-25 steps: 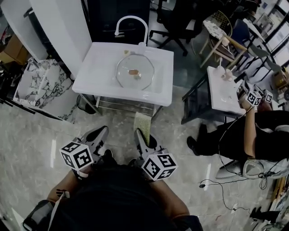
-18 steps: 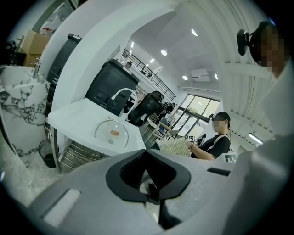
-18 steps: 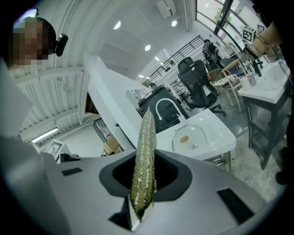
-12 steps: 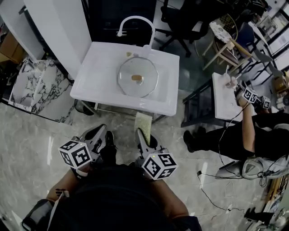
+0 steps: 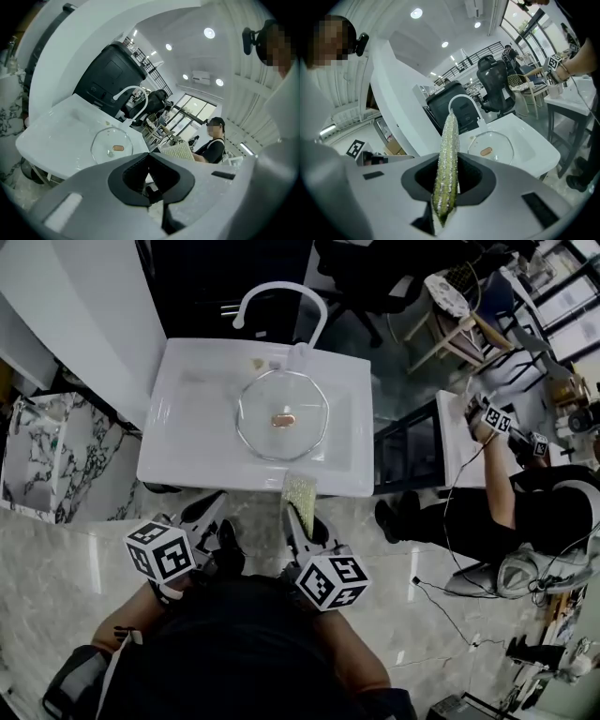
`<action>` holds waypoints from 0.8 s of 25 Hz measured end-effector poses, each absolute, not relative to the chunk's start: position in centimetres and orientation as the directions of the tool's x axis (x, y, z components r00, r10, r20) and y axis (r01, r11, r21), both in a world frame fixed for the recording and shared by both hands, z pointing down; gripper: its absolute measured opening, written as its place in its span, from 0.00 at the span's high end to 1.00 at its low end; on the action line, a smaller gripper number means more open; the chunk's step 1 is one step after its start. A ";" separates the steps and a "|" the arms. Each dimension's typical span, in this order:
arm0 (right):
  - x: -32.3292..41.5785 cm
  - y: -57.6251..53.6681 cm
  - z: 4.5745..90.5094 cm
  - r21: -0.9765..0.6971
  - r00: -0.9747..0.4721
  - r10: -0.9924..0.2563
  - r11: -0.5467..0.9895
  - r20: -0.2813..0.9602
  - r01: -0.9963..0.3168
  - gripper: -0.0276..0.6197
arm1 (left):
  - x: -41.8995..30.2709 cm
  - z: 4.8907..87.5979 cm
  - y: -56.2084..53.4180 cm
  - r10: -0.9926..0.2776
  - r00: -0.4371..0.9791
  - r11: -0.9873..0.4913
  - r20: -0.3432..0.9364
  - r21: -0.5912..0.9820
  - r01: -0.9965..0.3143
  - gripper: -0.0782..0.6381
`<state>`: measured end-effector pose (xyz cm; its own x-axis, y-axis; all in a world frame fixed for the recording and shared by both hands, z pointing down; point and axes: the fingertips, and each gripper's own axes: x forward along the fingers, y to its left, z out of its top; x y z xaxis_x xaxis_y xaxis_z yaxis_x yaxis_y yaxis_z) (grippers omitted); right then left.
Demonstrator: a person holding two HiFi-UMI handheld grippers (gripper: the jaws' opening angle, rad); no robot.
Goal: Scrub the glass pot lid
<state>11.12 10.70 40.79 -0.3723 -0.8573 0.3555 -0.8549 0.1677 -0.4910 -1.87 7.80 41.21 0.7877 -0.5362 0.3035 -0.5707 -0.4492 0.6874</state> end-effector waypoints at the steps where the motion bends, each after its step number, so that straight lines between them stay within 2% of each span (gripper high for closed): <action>1: 10.8 10.0 40.9 -0.487 -0.363 -0.858 0.157 0.363 -0.859 0.86 | -2.1 41.3 6.9 -0.527 0.794 -0.452 0.302 0.692 -0.563 0.89; 13: 10.2 3.6 41.4 -0.437 -0.331 -0.849 0.135 0.411 -0.889 0.86 | -2.3 43.2 -0.8 -0.482 0.821 -0.457 0.306 0.712 -0.533 0.89; 20: 13.4 -1.2 41.0 -0.495 -0.403 -0.838 0.190 0.368 -0.848 0.86 | -1.1 42.6 -4.3 -0.573 0.748 -0.402 0.334 0.681 -0.612 0.89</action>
